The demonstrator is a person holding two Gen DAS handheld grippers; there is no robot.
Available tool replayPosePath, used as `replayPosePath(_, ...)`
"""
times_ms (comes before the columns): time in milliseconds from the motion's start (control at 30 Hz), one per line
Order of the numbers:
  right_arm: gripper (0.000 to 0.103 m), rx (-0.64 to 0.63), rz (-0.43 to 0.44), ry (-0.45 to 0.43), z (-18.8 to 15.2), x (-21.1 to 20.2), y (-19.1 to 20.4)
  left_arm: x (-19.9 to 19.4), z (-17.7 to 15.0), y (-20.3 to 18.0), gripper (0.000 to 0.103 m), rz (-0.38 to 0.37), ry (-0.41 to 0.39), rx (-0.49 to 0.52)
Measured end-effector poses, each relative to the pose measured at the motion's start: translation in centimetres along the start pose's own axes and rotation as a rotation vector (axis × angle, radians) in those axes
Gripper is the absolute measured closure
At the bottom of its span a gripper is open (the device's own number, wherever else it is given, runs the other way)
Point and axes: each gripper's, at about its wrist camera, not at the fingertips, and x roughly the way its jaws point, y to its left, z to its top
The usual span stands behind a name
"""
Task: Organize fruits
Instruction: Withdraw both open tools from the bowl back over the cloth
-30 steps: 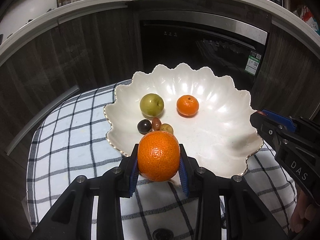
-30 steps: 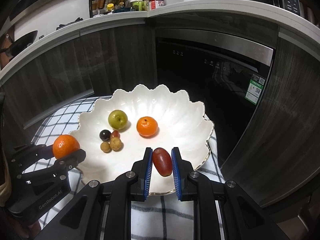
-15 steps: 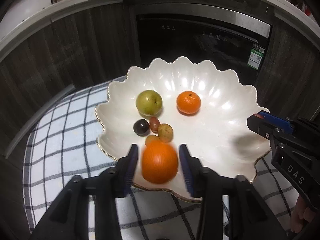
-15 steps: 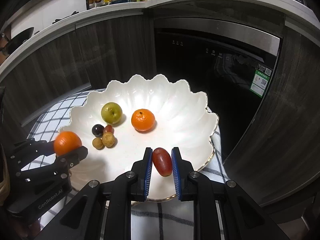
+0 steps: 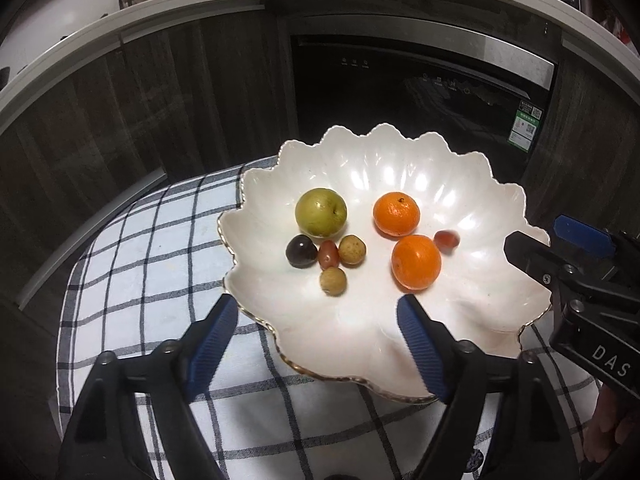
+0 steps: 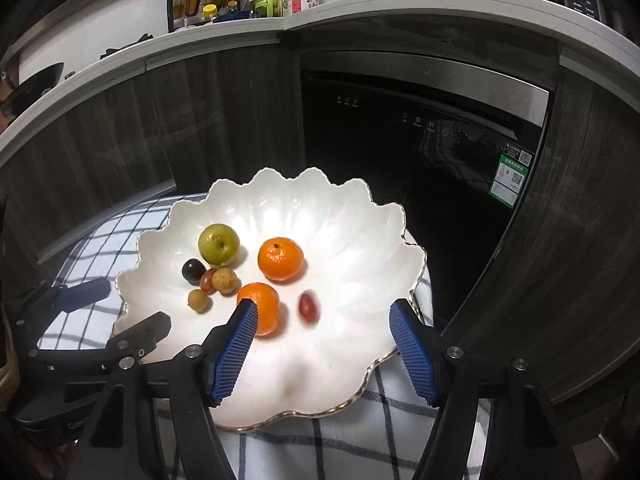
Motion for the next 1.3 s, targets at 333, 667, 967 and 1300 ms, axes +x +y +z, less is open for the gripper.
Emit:
replayPosePath(333,0.034,-0.006,-0.003,-0.027,0.2,-1.6,0.3,-1.7,-0.1,0.3,0.014,0.006,-0.014,-0.009)
replayPosePath(667,0.034,-0.005,-0.012,-0.05,0.1,-3.7,0.5,-4.0,-0.1,0.6,0.014,0.013,-0.045,-0.01)
replayPosePath(967,0.034,0.007,-0.015,-0.06,-0.3,-5.3,0.5,-6.0,-1.0,0.7,0.014,0.02,-0.062,-0.006)
replayPosePath(1300,0.034,-0.006,-0.013,-0.071,-1.5,-7.2,1.3,-8.0,-2.7,1.0,0.014,0.031,-0.079,-0.001)
